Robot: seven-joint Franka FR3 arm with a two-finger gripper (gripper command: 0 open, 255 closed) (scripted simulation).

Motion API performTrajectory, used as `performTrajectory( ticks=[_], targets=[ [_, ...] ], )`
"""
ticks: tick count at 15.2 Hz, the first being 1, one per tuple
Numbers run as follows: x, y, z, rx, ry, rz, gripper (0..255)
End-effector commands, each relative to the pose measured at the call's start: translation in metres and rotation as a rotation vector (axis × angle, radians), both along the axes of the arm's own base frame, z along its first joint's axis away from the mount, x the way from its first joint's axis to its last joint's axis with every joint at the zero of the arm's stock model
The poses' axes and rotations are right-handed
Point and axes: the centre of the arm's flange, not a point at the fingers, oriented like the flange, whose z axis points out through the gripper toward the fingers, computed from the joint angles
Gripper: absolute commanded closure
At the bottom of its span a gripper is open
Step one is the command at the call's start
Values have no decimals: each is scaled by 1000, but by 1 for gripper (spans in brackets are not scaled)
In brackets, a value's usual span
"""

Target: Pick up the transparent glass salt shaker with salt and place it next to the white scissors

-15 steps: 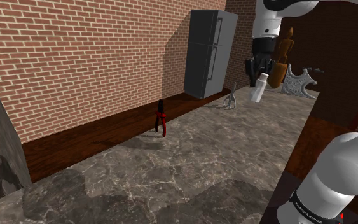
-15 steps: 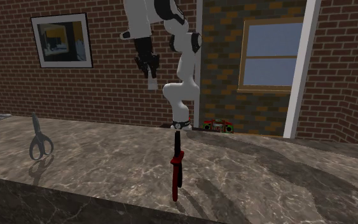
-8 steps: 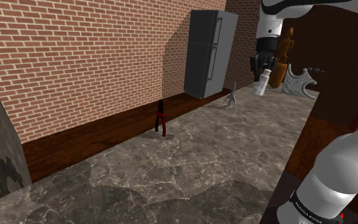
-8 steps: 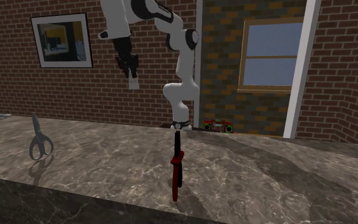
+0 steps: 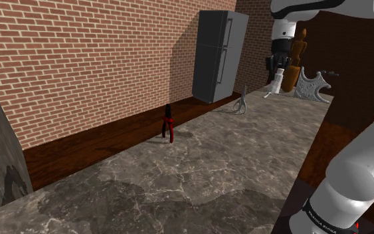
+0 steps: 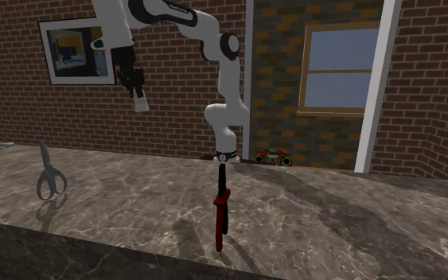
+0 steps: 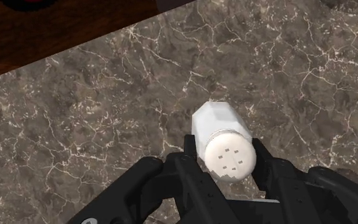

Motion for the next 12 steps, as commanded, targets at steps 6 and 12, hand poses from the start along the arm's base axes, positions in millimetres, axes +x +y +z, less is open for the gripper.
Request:
performTrajectory(
  ticks=[6,12],
  targets=[
    [29,-87,0,-1,0,2,255],
    [55,-162,0,-1,0,2,255]
  ],
)
